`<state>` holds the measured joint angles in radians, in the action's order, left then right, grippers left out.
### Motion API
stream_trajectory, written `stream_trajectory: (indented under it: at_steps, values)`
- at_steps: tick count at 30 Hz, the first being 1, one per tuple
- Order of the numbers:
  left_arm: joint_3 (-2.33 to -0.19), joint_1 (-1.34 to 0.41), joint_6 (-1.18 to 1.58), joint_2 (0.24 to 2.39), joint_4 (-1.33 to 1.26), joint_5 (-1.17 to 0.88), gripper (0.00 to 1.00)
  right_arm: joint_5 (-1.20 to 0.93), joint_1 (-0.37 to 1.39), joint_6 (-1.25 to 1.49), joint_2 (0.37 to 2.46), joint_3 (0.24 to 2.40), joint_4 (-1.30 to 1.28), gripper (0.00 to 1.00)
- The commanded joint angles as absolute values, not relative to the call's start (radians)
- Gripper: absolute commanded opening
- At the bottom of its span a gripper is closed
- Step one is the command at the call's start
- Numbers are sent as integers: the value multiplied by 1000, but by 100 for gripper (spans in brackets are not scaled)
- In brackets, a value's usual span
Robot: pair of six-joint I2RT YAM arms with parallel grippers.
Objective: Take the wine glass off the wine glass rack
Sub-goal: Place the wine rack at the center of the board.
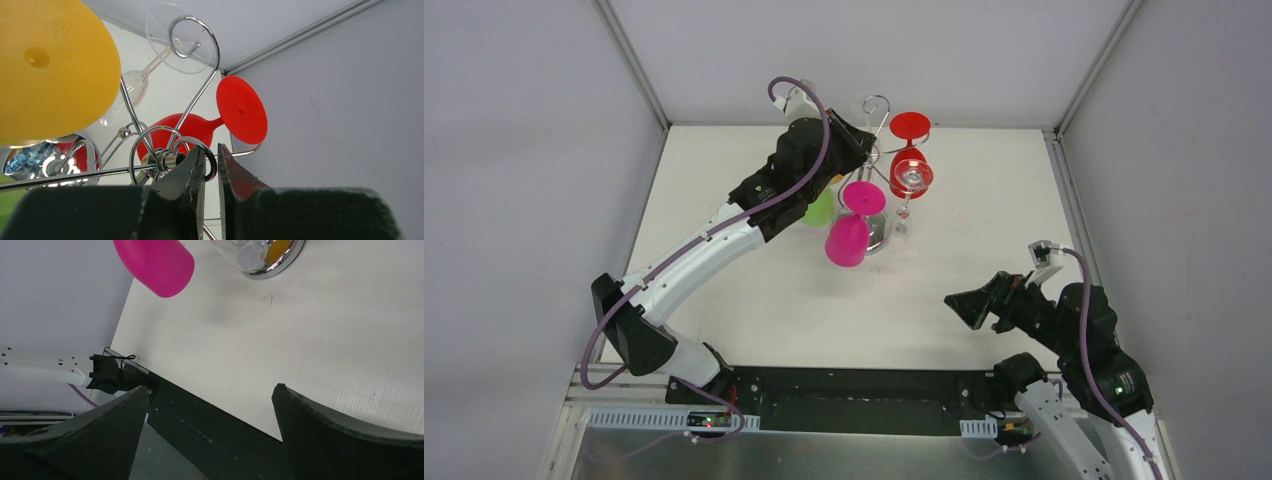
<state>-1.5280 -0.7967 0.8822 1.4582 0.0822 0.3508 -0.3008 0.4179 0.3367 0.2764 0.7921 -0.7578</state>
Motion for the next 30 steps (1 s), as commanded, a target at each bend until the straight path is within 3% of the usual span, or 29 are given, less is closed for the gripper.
stream_trajectory:
  at_steps: [1, 20, 30]
  values:
    - [-1574, -787, 922, 1399, -214, 380, 14, -293, 422, 334, 263, 790, -746, 99]
    - [-1532, -707, 983, 1410, -226, 337, 21, -289, 423, 337, 265, 772, -735, 99]
    - [-1522, -696, 1001, 1420, -224, 310, 34, -287, 422, 337, 269, 765, -731, 99]
